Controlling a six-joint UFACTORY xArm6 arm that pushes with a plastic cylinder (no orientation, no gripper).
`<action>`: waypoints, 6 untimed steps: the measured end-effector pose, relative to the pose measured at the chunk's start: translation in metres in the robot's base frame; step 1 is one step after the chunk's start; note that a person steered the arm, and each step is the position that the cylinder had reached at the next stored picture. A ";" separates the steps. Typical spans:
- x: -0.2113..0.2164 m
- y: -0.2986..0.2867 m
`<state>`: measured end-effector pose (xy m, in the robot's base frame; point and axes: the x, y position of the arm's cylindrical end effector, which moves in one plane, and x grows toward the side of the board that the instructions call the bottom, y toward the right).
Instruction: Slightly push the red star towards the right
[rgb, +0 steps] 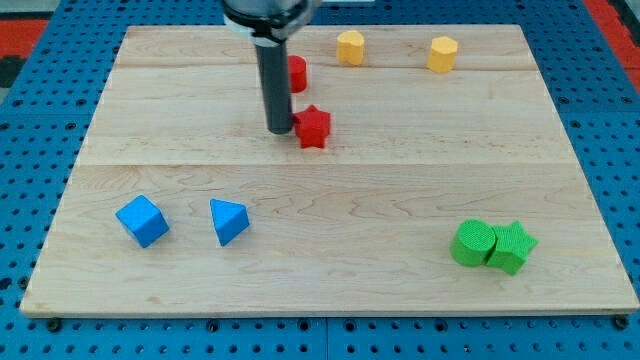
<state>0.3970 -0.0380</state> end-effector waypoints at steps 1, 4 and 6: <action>0.031 0.014; 0.037 0.007; 0.016 0.044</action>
